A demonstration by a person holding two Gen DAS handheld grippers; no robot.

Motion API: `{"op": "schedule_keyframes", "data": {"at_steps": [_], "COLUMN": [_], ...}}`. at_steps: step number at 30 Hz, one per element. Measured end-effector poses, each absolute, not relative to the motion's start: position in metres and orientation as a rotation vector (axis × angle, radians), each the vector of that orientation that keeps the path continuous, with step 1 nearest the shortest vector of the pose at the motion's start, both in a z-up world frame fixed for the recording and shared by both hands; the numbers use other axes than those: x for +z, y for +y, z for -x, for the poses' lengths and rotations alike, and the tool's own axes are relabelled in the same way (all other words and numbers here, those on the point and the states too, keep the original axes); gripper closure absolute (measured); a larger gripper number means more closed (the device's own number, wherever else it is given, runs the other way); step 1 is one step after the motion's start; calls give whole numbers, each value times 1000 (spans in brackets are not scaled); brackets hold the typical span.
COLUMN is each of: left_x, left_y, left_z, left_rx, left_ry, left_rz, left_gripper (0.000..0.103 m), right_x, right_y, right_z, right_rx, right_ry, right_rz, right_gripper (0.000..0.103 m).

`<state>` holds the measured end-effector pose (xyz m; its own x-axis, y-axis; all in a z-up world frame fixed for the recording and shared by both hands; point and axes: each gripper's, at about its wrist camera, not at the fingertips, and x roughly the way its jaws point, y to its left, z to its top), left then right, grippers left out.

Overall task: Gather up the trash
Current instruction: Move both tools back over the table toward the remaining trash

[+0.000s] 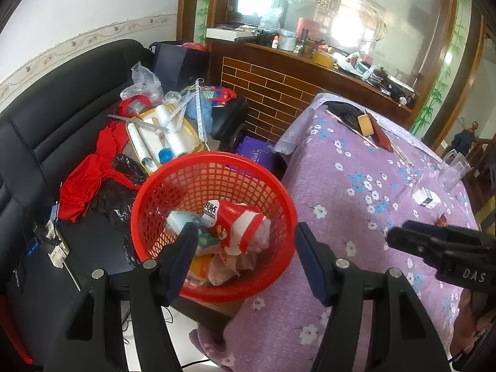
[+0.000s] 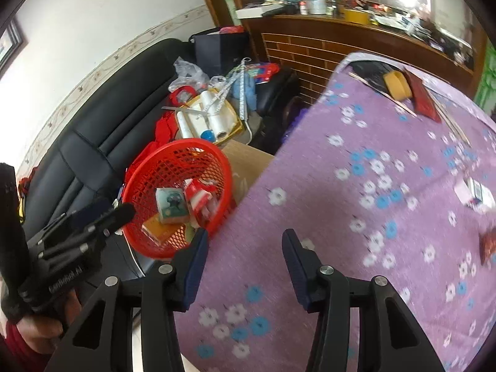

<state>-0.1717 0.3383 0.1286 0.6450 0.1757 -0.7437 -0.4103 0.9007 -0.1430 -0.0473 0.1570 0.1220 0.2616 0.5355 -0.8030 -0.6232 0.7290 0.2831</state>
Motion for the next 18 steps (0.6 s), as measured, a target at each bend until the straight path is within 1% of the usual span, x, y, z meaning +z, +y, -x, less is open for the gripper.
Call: {"op": "schedule_keyframes", "data": {"at_steps": [9, 18], "left_x": [125, 127], "left_y": [309, 243], "left_z": [173, 150], "left_rx": [319, 207], "left_ry": [824, 839], "left_rz": [308, 259], "left_gripper": [39, 39], "right_x": [110, 103], "right_y": [86, 7], "right_z": [43, 31], "right_rx": [690, 574], "right_ry": [1079, 1090], "right_rz": [30, -36], "right_gripper": [50, 50]}}
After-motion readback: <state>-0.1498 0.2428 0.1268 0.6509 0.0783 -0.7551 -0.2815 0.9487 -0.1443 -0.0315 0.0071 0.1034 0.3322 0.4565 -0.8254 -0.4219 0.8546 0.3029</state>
